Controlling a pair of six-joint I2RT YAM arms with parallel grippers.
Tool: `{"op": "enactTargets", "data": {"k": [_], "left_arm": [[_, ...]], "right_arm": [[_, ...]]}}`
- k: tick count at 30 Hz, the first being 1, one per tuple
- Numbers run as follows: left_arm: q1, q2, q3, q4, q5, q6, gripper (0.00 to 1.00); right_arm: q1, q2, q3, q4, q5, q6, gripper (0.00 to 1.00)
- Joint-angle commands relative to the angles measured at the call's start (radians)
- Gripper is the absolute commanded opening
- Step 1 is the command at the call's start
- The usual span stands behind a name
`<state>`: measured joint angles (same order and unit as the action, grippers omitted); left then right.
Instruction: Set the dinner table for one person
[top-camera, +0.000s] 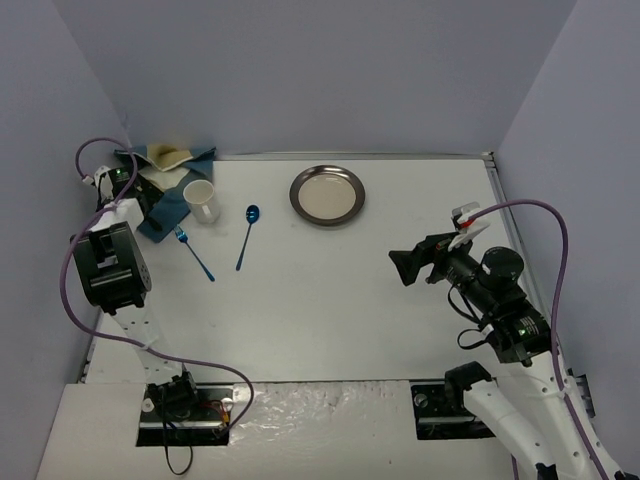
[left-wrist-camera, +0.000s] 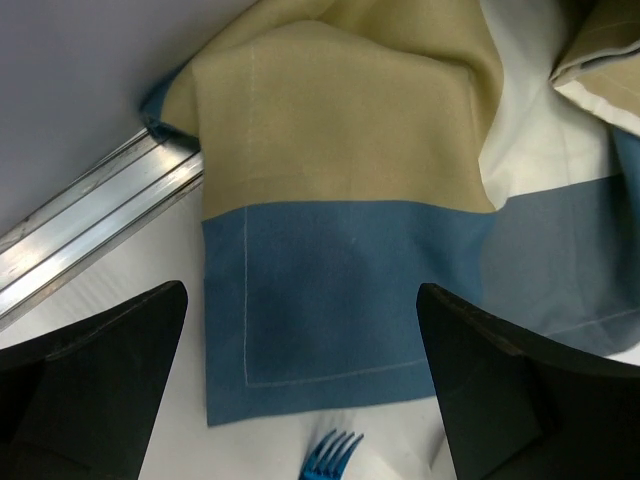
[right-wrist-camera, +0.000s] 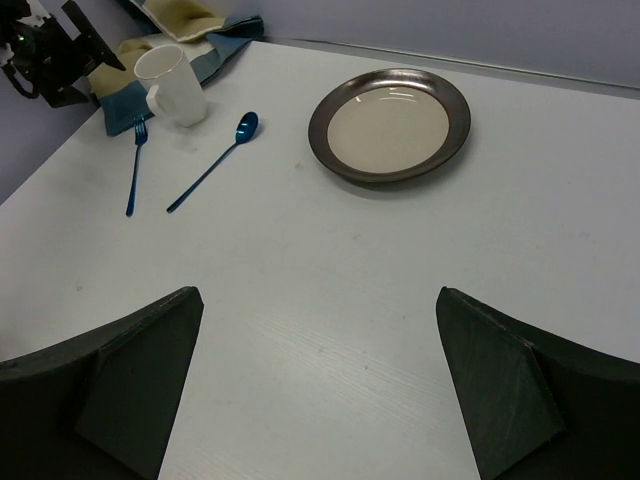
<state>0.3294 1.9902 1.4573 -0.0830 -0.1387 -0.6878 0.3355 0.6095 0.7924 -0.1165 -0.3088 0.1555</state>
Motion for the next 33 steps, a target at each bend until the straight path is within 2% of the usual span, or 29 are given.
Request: {"op": "enactTargets", "data": {"k": [1, 5, 18, 21, 27, 28, 31, 32, 33], "left_arm": [[0.0, 0.032, 0.137, 0.008, -0.025, 0.048, 0.97], [0.002, 0.11, 0.208, -0.066, -0.043, 0.057, 0.97], [0.003, 0.258, 0.309, -0.156, 0.006, 0.065, 0.97], [0.003, 0.279, 0.327, -0.187, 0.021, 0.07, 0.93], [0.003, 0.323, 0.362, -0.233, 0.052, 0.082, 0.47], [0.003, 0.326, 0.362, -0.234, 0.057, 0.083, 0.35], [0.003, 0.324, 0.366, -0.229, 0.081, 0.086, 0.08], [0.003, 0.32, 0.368, -0.224, 0.089, 0.089, 0.02], [0.004, 0.314, 0.37, -0.218, 0.095, 0.094, 0.01]], "right_arm": [[0.007, 0.037, -0.002, 0.104, -0.056, -0.019, 1.0], [0.008, 0.05, -0.011, 0.106, -0.059, -0.022, 1.0], [0.008, 0.065, -0.025, 0.106, -0.056, -0.029, 1.0], [0.008, 0.062, -0.025, 0.106, -0.05, -0.034, 1.0], [0.008, 0.069, -0.018, 0.107, -0.055, -0.034, 1.0], [0.008, 0.069, -0.018, 0.106, -0.055, -0.033, 1.0], [0.009, 0.065, -0.018, 0.107, -0.058, -0.031, 1.0], [0.008, 0.065, -0.019, 0.106, -0.058, -0.031, 1.0], [0.008, 0.066, -0.019, 0.107, -0.058, -0.031, 1.0]]}}
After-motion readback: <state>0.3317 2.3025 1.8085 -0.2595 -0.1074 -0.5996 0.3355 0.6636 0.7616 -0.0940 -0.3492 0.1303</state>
